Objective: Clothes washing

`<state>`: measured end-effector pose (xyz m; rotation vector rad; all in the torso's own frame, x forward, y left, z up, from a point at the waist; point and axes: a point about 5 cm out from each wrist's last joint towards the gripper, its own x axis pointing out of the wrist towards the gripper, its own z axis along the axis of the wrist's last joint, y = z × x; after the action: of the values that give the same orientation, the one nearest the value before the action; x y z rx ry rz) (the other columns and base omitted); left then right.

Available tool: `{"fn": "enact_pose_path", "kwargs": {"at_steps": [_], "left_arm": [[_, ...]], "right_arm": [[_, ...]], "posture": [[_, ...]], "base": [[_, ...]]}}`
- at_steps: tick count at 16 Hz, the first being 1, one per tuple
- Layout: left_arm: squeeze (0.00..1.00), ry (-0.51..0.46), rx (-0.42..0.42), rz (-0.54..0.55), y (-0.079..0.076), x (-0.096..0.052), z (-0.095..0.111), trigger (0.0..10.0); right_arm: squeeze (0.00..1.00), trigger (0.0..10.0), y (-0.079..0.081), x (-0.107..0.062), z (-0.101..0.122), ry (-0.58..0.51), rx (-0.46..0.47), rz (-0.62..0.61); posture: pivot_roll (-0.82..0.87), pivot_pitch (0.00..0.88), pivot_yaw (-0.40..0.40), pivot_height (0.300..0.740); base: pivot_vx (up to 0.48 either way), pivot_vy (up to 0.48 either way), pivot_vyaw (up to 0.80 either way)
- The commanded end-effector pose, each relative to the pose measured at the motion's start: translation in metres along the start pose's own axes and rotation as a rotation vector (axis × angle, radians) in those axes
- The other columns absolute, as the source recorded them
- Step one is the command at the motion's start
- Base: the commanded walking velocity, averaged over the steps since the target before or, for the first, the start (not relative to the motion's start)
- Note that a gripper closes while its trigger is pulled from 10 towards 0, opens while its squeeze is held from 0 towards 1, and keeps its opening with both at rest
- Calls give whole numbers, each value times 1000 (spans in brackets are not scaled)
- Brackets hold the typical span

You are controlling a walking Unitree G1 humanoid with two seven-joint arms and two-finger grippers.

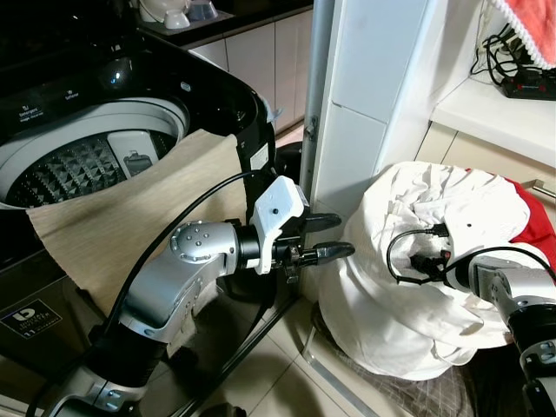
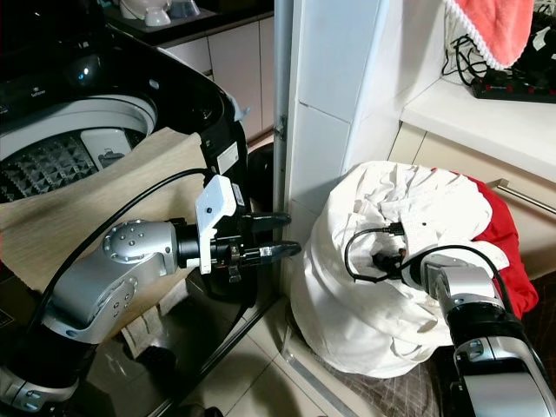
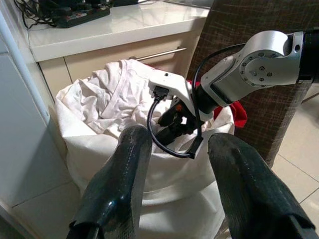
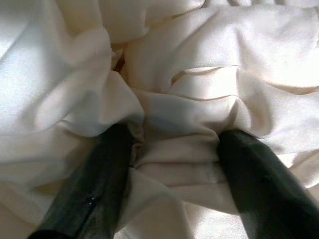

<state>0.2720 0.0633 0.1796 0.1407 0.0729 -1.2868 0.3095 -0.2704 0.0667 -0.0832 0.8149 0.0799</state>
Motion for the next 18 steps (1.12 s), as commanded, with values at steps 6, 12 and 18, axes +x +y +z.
{"fn": "enact_pose_path", "kwargs": {"at_steps": [6,12,18], "left_arm": [[0,13,13,4,-1,1,3,10000],[0,14,17,10,1,0,4,10000],[0,16,19,15,1,0,3,10000]], "right_arm": [[0,0,-3,0,7,-29,3,9],[0,0,-3,1,8,-47,0,17],[0,0,-3,0,9,-61,17,28]], "posture": [[-162,0,46,740],[-165,0,47,740],[-165,0,47,740]], "base": [[0,0,0],[0,0,0],[0,0,0]]}}
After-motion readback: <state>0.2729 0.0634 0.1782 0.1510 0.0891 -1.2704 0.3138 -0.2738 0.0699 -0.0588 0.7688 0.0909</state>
